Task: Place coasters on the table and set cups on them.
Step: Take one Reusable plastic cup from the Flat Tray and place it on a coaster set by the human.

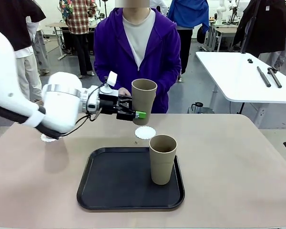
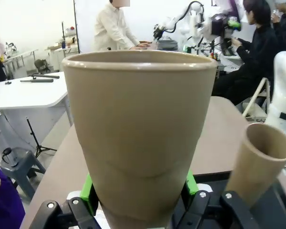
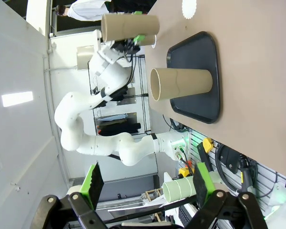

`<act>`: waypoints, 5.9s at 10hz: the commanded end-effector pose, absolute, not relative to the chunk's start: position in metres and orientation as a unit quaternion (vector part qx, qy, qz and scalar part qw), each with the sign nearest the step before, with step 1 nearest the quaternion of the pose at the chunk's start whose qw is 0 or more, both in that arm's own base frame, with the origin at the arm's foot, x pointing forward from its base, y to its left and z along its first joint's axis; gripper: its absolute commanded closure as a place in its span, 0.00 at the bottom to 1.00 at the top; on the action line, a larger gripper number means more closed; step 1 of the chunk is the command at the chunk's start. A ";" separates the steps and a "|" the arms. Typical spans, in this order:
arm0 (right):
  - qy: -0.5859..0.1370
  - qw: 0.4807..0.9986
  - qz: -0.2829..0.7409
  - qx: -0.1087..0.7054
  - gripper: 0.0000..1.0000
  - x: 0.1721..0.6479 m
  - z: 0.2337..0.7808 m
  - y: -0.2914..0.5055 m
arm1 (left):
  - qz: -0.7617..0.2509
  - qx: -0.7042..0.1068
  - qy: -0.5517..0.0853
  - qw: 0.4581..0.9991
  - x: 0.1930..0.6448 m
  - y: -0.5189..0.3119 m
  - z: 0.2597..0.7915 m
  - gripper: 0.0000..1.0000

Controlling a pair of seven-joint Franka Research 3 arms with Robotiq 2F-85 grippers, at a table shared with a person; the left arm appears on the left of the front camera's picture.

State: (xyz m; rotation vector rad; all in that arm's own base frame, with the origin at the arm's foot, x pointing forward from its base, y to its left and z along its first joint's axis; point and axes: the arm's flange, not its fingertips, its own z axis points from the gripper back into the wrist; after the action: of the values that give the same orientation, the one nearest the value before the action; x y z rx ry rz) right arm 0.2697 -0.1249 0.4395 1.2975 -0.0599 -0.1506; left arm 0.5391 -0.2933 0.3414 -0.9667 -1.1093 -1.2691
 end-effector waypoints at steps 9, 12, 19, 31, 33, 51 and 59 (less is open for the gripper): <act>-0.029 0.791 -0.070 0.608 0.00 0.269 0.440 -0.124 | -0.531 -0.427 -0.473 0.558 0.583 -0.317 0.309 0.18; -0.029 0.791 -0.070 0.608 0.00 0.269 0.440 -0.124 | -0.537 -0.427 -0.472 0.553 0.592 -0.312 0.302 0.18; -0.029 0.791 -0.070 0.608 0.00 0.269 0.440 -0.124 | -0.533 -0.444 -0.465 0.551 0.604 -0.307 0.268 0.18; -0.029 0.791 -0.070 0.608 0.00 0.269 0.440 -0.124 | -0.516 -0.438 -0.474 0.564 0.626 -0.307 0.237 0.18; -0.029 0.791 -0.070 0.608 0.00 0.269 0.440 -0.124 | -0.514 -0.439 -0.471 0.567 0.625 -0.310 0.233 0.18; -0.029 0.791 -0.070 0.608 0.00 0.269 0.440 -0.124 | -0.538 -0.433 -0.403 0.600 0.615 -0.303 0.239 0.00; -0.029 0.791 -0.070 0.608 0.00 0.269 0.440 -0.124 | -0.580 -0.356 -0.334 0.652 0.601 -0.275 0.272 0.00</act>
State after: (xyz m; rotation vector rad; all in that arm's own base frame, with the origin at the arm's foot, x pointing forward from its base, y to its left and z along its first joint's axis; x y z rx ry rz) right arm 0.2697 -0.1249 0.4395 1.2976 -0.0598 -0.1507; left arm 0.6099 -0.2809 0.2594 -0.8617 -0.8205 -1.3099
